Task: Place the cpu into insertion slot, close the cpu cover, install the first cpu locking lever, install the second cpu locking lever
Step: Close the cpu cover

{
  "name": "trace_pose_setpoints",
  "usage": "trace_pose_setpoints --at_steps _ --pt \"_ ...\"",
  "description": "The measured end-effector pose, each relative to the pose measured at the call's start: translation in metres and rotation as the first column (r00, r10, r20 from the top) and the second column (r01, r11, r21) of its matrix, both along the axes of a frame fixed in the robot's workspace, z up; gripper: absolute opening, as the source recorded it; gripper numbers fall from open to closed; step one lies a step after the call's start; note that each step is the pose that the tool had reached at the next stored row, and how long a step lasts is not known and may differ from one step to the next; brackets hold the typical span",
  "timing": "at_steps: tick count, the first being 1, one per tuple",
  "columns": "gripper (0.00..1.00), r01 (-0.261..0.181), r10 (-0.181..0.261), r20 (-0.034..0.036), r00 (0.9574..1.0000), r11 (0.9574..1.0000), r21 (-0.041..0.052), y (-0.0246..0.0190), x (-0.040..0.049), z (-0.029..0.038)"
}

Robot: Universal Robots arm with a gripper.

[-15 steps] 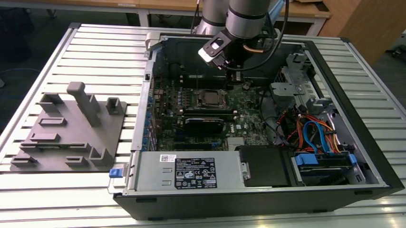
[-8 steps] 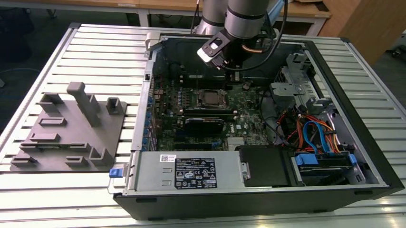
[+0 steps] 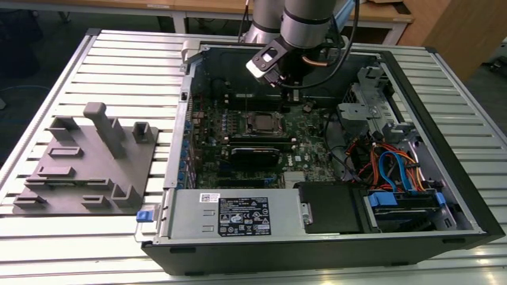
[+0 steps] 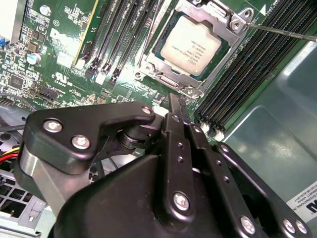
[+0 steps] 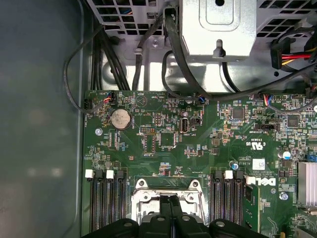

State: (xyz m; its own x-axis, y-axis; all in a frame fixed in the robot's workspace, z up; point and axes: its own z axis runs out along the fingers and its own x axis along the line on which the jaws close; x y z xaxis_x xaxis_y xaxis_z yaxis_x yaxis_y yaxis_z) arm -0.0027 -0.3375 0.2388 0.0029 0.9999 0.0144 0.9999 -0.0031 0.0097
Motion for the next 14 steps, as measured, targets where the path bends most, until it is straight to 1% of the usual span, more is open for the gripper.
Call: trace_pose_setpoints --at_steps 7,14 --pt "0.10 -0.023 0.023 -0.0001 0.9997 0.9997 -0.0002 0.0000 -0.0056 -0.0018" --pt "0.10 -0.025 0.025 0.0000 0.9997 0.9997 0.0001 0.0000 -0.0127 -0.0032"
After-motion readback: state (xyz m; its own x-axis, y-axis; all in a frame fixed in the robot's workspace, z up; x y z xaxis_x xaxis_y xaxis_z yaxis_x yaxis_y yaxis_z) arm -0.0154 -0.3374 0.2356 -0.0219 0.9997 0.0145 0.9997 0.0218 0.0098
